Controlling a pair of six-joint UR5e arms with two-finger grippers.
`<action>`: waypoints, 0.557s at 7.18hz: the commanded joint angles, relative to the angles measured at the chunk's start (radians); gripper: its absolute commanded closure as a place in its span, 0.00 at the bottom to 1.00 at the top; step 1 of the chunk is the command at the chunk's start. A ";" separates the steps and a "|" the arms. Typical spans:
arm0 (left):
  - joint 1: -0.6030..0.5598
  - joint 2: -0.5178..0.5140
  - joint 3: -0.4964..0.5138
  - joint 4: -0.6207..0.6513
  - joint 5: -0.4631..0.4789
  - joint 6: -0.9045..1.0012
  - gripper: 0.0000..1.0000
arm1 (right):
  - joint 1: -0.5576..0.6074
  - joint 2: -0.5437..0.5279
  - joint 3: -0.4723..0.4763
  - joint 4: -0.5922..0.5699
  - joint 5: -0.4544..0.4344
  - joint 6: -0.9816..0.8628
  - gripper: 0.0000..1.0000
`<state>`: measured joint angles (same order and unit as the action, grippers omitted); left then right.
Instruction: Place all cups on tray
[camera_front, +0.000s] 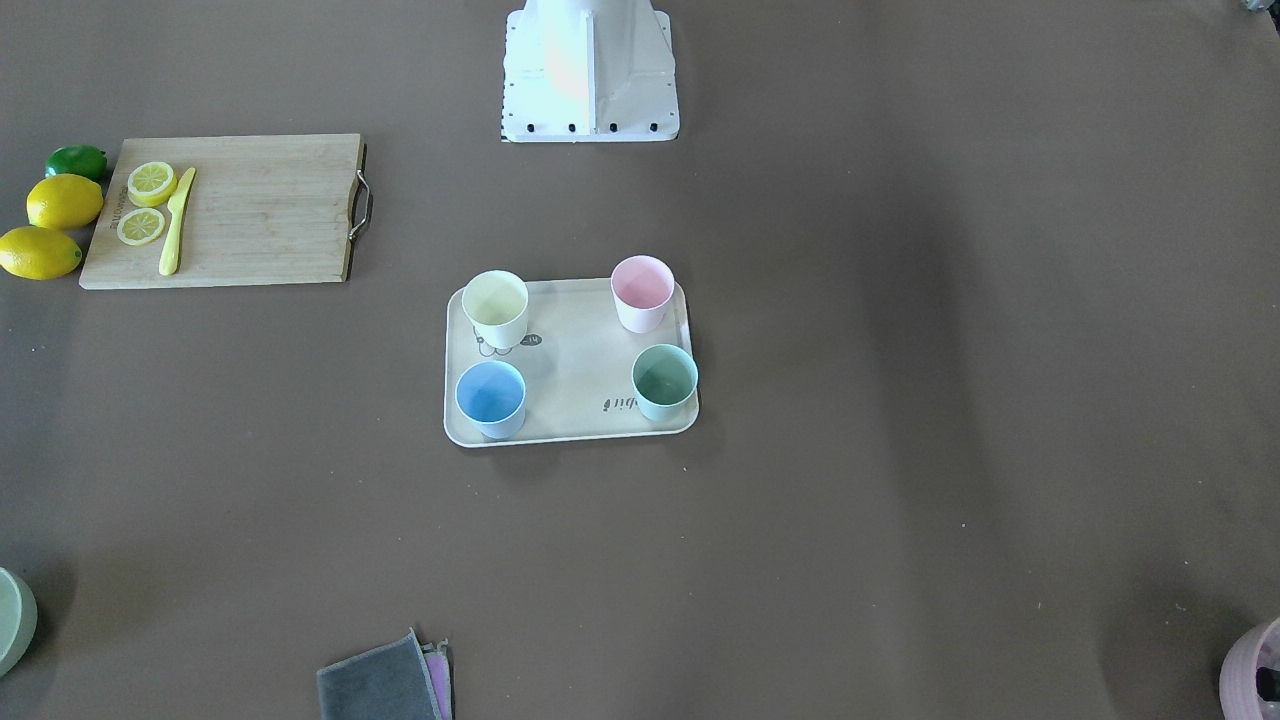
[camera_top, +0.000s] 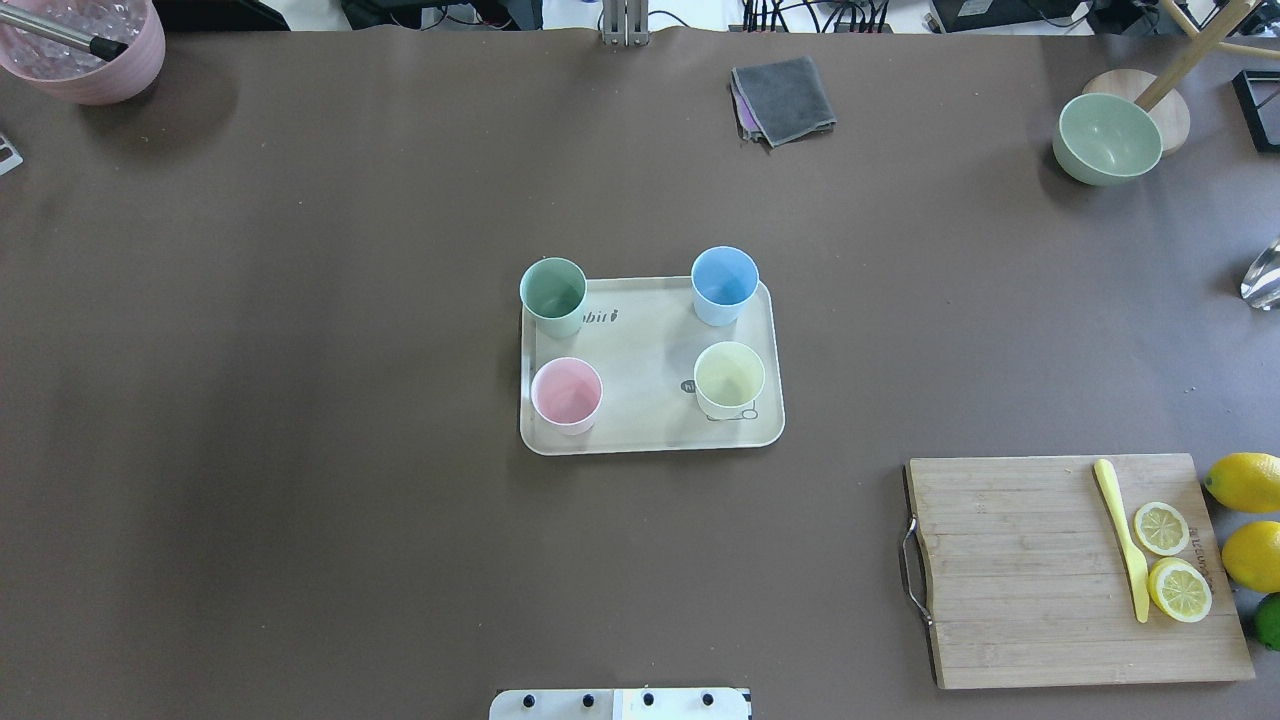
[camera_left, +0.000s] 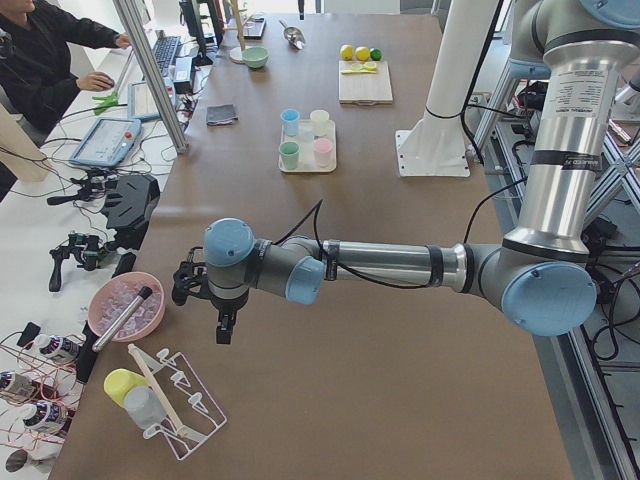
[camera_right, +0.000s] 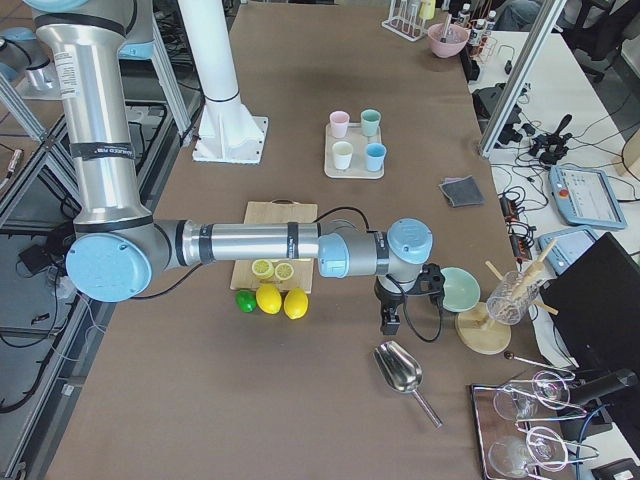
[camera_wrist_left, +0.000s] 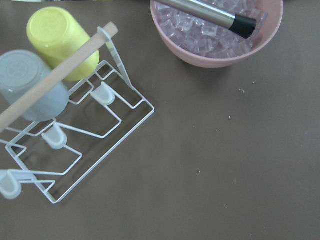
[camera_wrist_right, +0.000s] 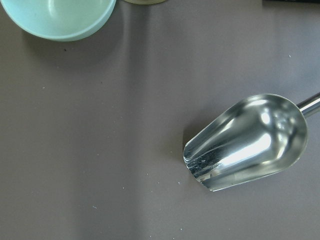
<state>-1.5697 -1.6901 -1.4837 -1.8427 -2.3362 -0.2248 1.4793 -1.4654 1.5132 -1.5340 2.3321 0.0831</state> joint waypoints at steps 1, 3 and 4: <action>0.002 -0.006 0.000 0.003 0.000 -0.007 0.02 | -0.001 -0.001 -0.002 0.000 -0.004 0.001 0.00; 0.002 -0.007 0.003 0.002 0.000 -0.007 0.02 | -0.001 -0.001 -0.004 0.008 -0.008 0.007 0.00; 0.003 -0.008 0.005 0.002 0.000 -0.007 0.02 | -0.001 -0.001 -0.002 0.008 -0.008 0.007 0.00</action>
<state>-1.5673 -1.6967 -1.4813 -1.8407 -2.3363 -0.2315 1.4788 -1.4665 1.5103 -1.5275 2.3252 0.0898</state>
